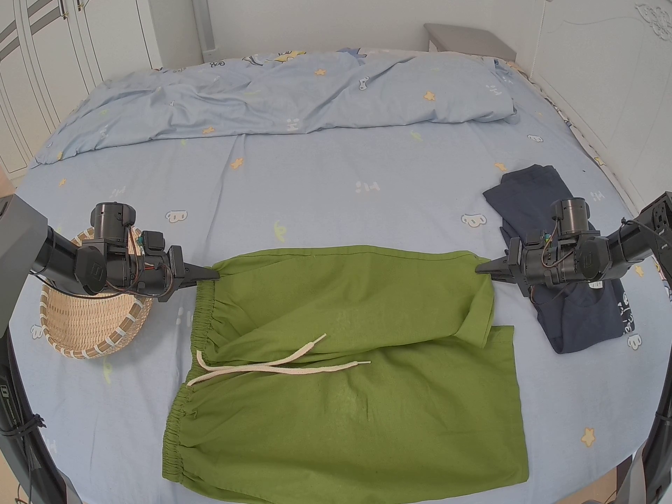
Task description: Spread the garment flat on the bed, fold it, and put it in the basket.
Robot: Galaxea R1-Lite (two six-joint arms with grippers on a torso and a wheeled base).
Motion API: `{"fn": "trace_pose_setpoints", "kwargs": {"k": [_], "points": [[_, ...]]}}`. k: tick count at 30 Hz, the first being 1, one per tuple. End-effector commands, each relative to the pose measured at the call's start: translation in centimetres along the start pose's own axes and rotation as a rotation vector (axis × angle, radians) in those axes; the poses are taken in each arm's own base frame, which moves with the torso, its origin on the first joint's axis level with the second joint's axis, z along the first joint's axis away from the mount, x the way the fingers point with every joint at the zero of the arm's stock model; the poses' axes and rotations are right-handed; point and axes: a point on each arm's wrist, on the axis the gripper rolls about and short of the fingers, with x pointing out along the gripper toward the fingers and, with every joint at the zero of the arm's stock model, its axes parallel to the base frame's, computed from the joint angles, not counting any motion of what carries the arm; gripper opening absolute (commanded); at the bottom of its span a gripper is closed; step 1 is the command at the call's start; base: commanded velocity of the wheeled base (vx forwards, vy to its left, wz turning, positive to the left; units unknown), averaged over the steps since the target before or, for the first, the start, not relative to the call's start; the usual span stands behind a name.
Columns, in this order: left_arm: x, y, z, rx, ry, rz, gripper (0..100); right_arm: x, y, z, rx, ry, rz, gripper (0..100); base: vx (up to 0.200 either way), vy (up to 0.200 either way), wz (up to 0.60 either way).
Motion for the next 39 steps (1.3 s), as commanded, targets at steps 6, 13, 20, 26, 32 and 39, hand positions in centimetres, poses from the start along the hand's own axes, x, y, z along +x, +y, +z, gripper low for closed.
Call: {"fn": "trace_pose_setpoints", "kwargs": {"k": [6, 13, 20, 26, 32, 39], "points": [[-0.1, -0.1, 0.1, 0.002, -0.003, -0.001, 0, -0.4, -0.1, 0.4, -0.014, -0.018, 0.003, 0, 0.000, 0.000, 0.00], [-0.5, -0.6, 0.6, 0.017, -0.021, -0.005, 0, -1.2, 2.9, 2.5, -0.097, -0.083, 0.053, 0, 0.000, 0.000, 0.00], [-1.3, -1.4, 2.6, 0.064, -0.085, -0.002, 0, -2.6, 7.1, 5.2, -0.188, -0.115, 0.079, 0, 0.000, 0.000, 0.00], [-2.2, -1.3, 3.7, 0.083, -0.124, 0.004, 0, -3.5, 9.4, 6.7, -0.309, -0.125, 0.076, 0, 0.000, 0.000, 0.00], [-2.7, -1.2, 4.1, 0.083, -0.139, 0.010, 0, -4.4, 10.6, 7.3, -0.396, -0.106, 0.032, 0, 0.000, 0.000, 0.00], [-2.8, -1.4, 4.1, 0.089, -0.142, 0.008, 0, -4.9, 10.7, 6.7, -0.467, -0.121, -0.157, 0, 0.000, 0.000, 0.00]]}}
